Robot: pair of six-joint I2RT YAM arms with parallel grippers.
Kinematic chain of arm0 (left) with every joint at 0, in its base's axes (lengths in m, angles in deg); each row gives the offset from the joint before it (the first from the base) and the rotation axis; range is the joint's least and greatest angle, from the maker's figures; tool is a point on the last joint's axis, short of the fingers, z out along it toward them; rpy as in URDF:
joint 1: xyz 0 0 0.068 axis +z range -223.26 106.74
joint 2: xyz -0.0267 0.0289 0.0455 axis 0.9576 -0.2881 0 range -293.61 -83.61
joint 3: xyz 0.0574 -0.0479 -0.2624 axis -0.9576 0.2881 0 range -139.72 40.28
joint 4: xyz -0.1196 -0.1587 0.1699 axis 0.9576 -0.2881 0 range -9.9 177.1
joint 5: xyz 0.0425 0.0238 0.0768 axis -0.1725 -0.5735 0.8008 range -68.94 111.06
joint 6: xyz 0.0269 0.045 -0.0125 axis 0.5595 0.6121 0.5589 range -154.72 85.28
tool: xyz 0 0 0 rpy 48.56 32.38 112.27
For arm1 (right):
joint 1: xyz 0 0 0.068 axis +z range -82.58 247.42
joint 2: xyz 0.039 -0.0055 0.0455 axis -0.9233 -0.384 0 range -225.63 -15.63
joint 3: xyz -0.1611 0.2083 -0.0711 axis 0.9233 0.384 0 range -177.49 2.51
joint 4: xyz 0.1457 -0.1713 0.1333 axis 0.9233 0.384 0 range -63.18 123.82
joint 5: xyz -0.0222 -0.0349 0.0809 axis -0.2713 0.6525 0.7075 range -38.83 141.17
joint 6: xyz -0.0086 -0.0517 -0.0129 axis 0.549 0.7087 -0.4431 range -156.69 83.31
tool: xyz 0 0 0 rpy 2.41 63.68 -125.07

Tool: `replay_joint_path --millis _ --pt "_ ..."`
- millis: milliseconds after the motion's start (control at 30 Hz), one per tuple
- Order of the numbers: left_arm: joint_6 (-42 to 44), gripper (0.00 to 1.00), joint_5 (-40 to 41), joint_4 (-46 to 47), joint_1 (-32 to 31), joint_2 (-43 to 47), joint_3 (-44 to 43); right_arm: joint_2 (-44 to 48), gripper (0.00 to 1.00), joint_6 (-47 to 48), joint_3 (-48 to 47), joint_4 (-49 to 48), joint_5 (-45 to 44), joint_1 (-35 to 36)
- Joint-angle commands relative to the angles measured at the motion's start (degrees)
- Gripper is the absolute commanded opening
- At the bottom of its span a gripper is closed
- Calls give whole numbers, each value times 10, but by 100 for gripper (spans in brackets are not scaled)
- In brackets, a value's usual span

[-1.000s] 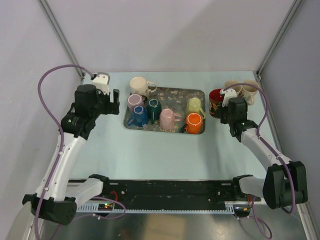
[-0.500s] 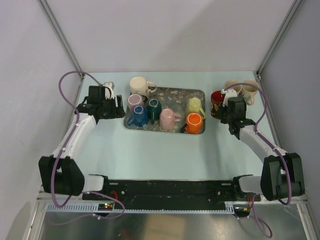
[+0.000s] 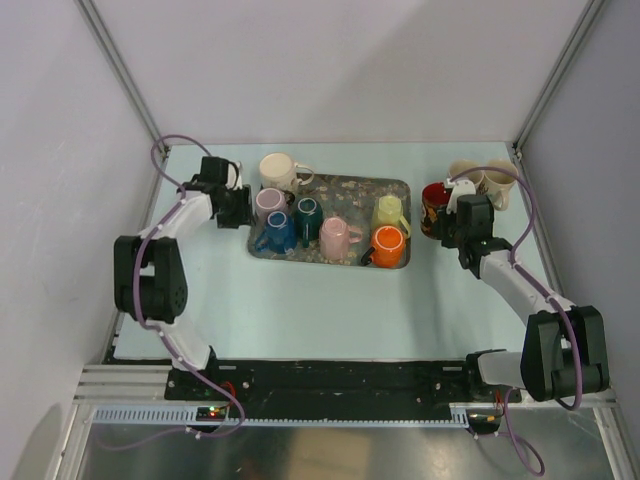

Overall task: Turn the mug right side up
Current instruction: Place the cup at the center of the board.

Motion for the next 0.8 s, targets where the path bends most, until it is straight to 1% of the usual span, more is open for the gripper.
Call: replay_joint_path --millis 0,100,367,633,767 --pt "9 53 17 22 4 -48 -71 23 0 -16 -14 -84 9 -9" --pt "16 49 17 20 5 -84 -99 24 0 -21 -14 -73 16 -12" --pt "8 41 2 18 8 -129 -113 24 0 -22 -14 -72 27 -14" --pt "8 36 -21 17 13 -173 -138 25 0 -22 -14 -63 25 -10" --pt "14 28 -25 17 14 -179 -137 23 0 -22 -14 -67 20 -9"
